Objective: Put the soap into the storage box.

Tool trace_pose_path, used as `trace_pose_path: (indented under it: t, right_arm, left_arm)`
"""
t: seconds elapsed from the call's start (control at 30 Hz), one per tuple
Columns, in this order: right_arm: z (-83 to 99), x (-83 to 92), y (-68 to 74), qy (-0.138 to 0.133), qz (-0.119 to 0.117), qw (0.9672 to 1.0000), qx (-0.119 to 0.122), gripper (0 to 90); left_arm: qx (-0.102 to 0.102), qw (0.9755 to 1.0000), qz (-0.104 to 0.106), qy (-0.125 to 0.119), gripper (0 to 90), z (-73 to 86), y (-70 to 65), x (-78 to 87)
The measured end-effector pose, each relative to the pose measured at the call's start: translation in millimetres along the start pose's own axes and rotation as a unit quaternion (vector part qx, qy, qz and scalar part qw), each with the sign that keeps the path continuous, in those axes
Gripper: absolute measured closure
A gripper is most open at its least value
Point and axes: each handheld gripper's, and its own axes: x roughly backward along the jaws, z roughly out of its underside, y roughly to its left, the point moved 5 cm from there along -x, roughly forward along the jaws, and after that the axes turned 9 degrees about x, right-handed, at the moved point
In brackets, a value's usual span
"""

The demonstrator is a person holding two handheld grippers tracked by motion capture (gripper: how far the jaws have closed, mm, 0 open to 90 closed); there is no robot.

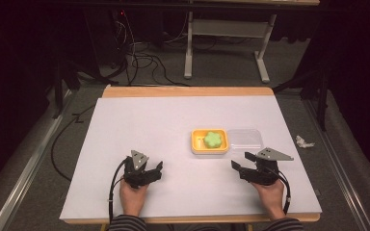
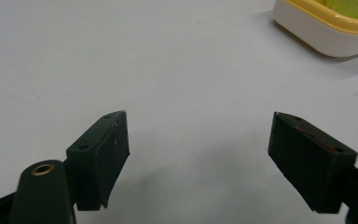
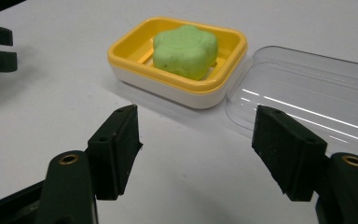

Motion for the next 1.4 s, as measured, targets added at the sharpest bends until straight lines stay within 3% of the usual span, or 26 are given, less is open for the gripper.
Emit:
trace_pose_path:
  t: [0.47,0.87,1.1,1.4]
  right_arm:
    - [4.1,-16.7,6.6,0.016,0.004,0.9998,0.012,32.7]
    - [9.7,-31.8,10.7,0.046,0.006,0.9987,0.021,33.0]
    - [15.9,-40.6,10.6,0.071,0.019,0.9967,0.033,34.4]
    - [18.6,-43.8,11.8,0.079,0.03,0.9955,0.043,34.9]
  left_arm:
    - [0.001,1.0,-0.002,-0.001,21.1,0.0,0.2,-0.7]
    - [0.0,1.0,-0.001,0.0,21.9,0.0,0.4,-0.3]
    - [0.002,1.0,0.001,-0.002,22.1,-0.3,-0.1,0.2]
    - [0.002,1.0,0.002,-0.002,21.8,-0.4,0.0,0.4]
